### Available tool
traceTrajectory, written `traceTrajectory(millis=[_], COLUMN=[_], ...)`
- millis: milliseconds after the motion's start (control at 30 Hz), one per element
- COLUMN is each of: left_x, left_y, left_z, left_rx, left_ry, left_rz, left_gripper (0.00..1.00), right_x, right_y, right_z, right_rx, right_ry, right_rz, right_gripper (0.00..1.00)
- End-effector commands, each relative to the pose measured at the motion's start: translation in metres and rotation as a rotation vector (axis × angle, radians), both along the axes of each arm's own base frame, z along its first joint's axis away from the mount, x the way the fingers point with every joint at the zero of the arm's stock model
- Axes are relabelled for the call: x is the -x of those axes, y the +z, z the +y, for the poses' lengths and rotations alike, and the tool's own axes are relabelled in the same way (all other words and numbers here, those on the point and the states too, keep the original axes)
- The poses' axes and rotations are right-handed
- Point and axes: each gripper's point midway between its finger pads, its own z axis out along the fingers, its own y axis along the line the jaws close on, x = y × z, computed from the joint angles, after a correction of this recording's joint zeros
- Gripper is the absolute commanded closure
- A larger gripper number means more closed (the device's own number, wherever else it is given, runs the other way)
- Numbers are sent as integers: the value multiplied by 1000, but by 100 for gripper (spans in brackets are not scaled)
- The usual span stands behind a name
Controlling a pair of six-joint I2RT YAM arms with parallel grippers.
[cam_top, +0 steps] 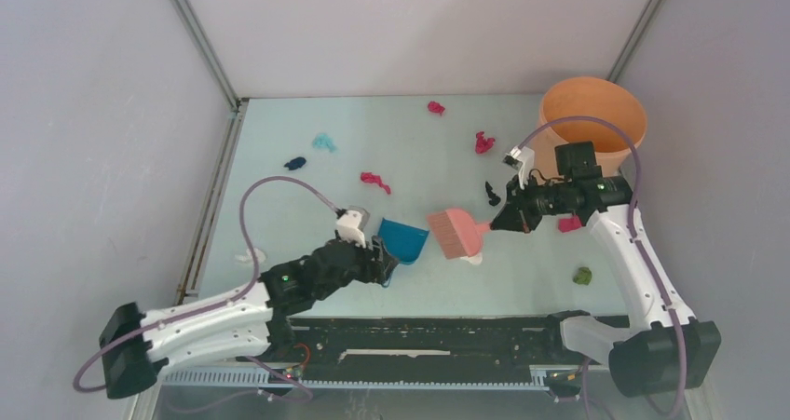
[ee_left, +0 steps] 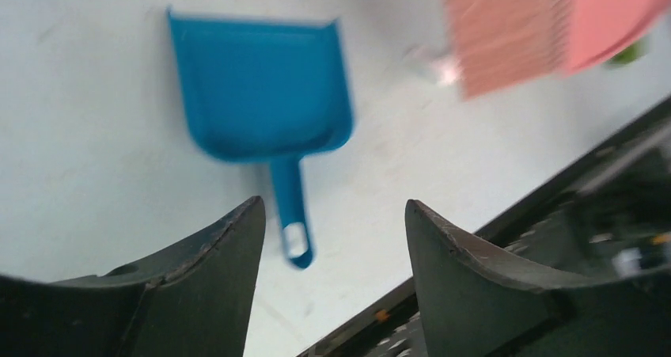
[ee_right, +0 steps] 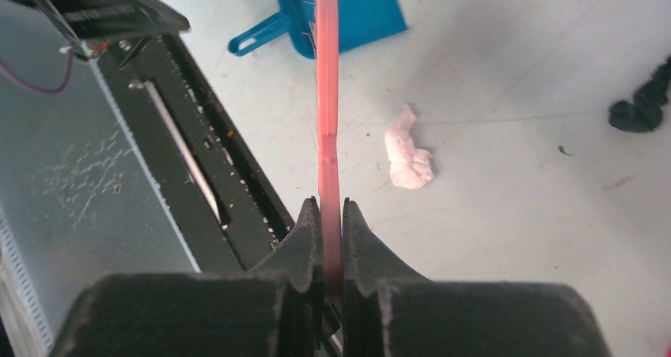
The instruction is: Sweep away the paper scraps from the table
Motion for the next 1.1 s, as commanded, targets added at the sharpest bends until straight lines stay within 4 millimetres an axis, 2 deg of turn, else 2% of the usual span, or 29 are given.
traceTrajectory(millis=[0,200,400,800,933,1067], left_x=[2,5,9,8,5,6], left_y=[-47,-66,-83,-96,-104,-107], left_z=[18,7,0,-12,-7,-10], left_rx=[-284,-442,-476,-488,-546,-537], left_ry=[47,33,3,-36,4,-7], left_rz=[-3,-25,1,2,21,26], left_gripper=[29,28,33,42,43,46], right_x=[-21,-22,-21,-18,-17,-15], right_y=[19,13,9,7,7,6], right_z=[-11,-14,-16,-16,-19,-20], right_rx=[43,55,65,69,81,88], right_ry=[-132,-155,-161,-172,-182,-186], right_rz=[-91,-75,-60,-39,-40,-36], right_gripper=[100,100,100,100,100,100])
